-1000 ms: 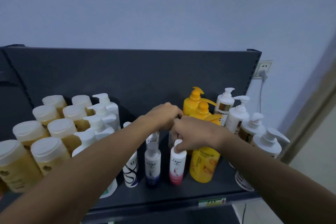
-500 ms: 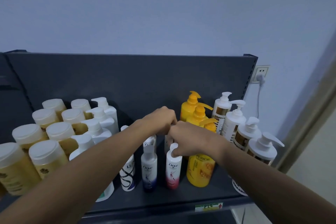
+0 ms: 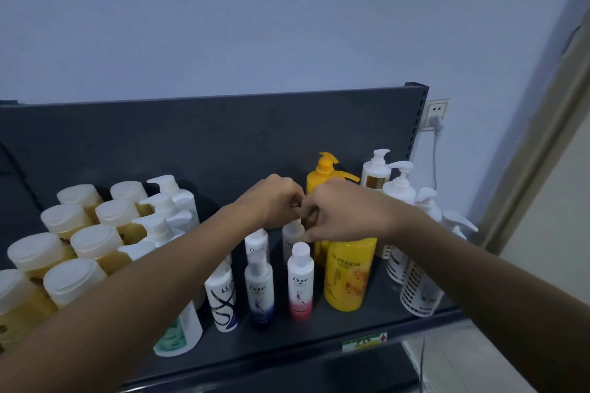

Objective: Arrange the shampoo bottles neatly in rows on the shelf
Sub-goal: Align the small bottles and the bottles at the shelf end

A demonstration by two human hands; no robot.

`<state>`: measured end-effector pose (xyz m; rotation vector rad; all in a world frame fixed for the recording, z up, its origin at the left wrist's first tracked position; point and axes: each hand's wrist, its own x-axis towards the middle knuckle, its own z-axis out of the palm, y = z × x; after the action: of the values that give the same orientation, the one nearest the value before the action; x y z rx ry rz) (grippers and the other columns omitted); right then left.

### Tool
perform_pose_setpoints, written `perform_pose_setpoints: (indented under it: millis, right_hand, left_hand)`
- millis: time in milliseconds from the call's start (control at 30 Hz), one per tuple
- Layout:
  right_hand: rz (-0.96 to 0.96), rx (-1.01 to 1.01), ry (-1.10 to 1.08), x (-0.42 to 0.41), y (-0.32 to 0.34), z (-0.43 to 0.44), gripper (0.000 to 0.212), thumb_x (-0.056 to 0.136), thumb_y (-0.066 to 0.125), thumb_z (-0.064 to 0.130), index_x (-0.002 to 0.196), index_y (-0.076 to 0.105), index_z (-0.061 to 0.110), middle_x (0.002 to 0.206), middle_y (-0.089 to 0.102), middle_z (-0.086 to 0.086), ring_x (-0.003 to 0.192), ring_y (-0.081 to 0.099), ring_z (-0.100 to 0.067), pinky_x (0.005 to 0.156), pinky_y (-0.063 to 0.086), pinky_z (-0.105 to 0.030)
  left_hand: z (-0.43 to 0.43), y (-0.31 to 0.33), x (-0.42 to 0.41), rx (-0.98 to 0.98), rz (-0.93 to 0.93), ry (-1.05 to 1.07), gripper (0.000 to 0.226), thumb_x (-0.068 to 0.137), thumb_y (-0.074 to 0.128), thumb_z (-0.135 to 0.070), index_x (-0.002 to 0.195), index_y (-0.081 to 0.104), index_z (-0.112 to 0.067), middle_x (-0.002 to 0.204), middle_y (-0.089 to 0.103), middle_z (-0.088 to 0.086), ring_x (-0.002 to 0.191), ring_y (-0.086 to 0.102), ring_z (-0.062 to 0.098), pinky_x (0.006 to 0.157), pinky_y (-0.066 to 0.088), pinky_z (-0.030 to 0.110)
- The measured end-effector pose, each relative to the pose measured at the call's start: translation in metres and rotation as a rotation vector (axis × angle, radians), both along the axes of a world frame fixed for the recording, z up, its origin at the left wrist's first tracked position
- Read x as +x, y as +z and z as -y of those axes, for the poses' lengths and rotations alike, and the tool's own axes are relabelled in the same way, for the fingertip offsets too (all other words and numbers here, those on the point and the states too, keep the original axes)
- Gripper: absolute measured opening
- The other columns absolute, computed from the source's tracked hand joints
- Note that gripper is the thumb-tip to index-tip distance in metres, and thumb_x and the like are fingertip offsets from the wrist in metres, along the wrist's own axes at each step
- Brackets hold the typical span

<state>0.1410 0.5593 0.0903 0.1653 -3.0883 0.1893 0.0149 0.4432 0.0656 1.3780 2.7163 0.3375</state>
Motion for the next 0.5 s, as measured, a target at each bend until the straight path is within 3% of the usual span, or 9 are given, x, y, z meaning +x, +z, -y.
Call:
perform_pose_setpoints:
  millis: [67, 100, 167, 300, 400, 500]
  right_hand:
    - [-0.002, -0.031, -0.05, 0.012, 0.02, -0.008, 0.028, 0.086, 0.078, 0.033, 0.107, 0.078, 0.015, 0.088, 0.08, 0.002, 0.084, 0.074, -0.009, 0.079, 0.06, -0.033]
    - [-0.007, -0.042, -0.079, 0.018, 0.03, -0.014, 0.03, 0.086, 0.079, 0.035, 0.109, 0.078, 0.016, 0.092, 0.08, 0.004, 0.086, 0.074, -0.007, 0.081, 0.06, -0.031]
    - [-0.016, -0.059, -0.135, 0.03, 0.048, -0.031, 0.033, 0.085, 0.081, 0.037, 0.111, 0.078, 0.018, 0.094, 0.08, 0.008, 0.088, 0.073, -0.003, 0.085, 0.059, -0.029]
    - [0.01, -0.046, -0.222, 0.052, 0.065, -0.074, 0.034, 0.086, 0.081, 0.04, 0.112, 0.077, 0.019, 0.09, 0.077, 0.013, 0.085, 0.071, 0.0, 0.084, 0.059, -0.027]
    - [0.076, 0.075, -0.259, 0.067, 0.059, -0.109, 0.039, 0.087, 0.077, 0.045, 0.114, 0.077, 0.017, 0.097, 0.077, 0.007, 0.087, 0.069, -0.01, 0.076, 0.054, -0.025]
    - [0.185, 0.166, -0.255, 0.081, 0.039, -0.139, 0.043, 0.087, 0.075, 0.05, 0.116, 0.074, 0.019, 0.099, 0.073, 0.007, 0.088, 0.061, -0.012, 0.067, 0.041, -0.021]
  left_hand:
    - [-0.001, 0.007, 0.006, 0.037, 0.026, -0.026, 0.017, 0.09, 0.064, -0.032, 0.075, 0.068, -0.038, 0.083, 0.067, -0.014, 0.085, 0.064, 0.017, 0.072, 0.053, 0.03]
    - [-0.002, 0.01, 0.01, 0.044, 0.04, -0.04, 0.01, 0.091, 0.065, -0.034, 0.091, 0.075, -0.037, 0.092, 0.071, -0.014, 0.092, 0.066, 0.015, 0.079, 0.055, 0.03]
    - [-0.007, 0.014, 0.017, 0.06, 0.043, -0.06, 0.027, 0.091, 0.064, -0.034, 0.116, 0.075, -0.033, 0.106, 0.074, -0.012, 0.1, 0.069, 0.012, 0.09, 0.058, 0.033]
    - [-0.023, 0.027, 0.043, 0.093, 0.039, -0.121, 0.036, 0.094, 0.058, -0.029, 0.128, 0.07, -0.028, 0.116, 0.072, -0.007, 0.1, 0.07, 0.015, 0.091, 0.059, 0.036]
    - [-0.04, 0.03, 0.064, 0.093, 0.022, -0.119, 0.039, 0.096, 0.058, -0.039, 0.133, 0.066, -0.026, 0.113, 0.07, -0.003, 0.101, 0.069, 0.019, 0.089, 0.058, 0.04]
    - [-0.058, 0.025, 0.078, 0.005, -0.085, -0.08, 0.053, 0.091, 0.066, -0.053, 0.137, 0.06, -0.027, 0.124, 0.067, 0.001, 0.109, 0.065, 0.023, 0.09, 0.056, 0.041]
